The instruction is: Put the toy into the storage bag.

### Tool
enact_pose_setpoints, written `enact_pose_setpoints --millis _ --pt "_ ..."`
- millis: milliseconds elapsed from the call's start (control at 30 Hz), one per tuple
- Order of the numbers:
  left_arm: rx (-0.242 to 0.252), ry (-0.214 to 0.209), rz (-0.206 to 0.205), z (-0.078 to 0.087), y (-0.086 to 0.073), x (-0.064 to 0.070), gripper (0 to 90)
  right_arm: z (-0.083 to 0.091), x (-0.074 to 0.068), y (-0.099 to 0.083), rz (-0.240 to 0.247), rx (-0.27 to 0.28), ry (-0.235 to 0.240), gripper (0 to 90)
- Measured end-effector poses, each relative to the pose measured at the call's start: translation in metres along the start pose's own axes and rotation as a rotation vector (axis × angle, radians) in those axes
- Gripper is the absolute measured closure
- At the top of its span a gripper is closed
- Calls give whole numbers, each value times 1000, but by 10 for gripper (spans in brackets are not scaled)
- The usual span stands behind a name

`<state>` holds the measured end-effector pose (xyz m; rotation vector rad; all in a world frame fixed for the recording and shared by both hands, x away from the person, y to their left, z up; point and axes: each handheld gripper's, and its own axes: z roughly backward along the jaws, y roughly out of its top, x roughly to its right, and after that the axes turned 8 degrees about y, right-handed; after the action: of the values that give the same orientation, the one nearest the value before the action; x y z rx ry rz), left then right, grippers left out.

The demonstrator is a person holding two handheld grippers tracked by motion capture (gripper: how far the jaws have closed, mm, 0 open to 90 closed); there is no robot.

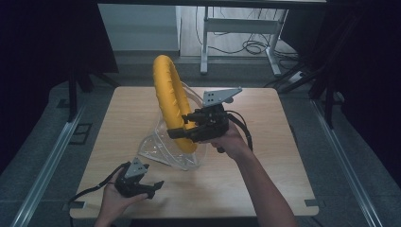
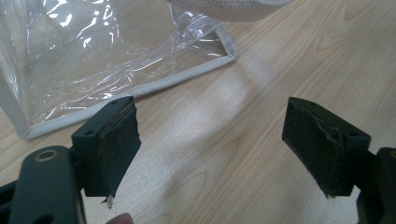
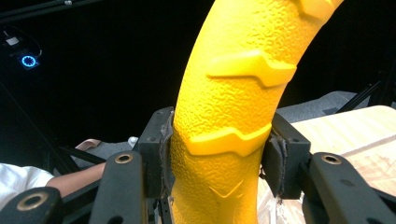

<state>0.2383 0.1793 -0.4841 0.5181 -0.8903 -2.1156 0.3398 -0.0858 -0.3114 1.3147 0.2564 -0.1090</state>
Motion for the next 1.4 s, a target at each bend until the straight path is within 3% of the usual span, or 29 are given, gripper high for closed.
enact_pose_setpoints --millis 667,1167,1300,1400 --pt "-6 0 -8 -1 0 0 186 -11 18 -24 -42 -25 -1 504" --pt "-16 -3 -15 -2 0 0 187 -18 45 -47 -121 -33 6 502" --pt "-17 -4 -13 -2 0 1 186 -20 51 -55 -135 -45 -11 494" --pt "-19 -6 -14 -2 0 1 186 -18 57 -59 -147 -21 -25 483"
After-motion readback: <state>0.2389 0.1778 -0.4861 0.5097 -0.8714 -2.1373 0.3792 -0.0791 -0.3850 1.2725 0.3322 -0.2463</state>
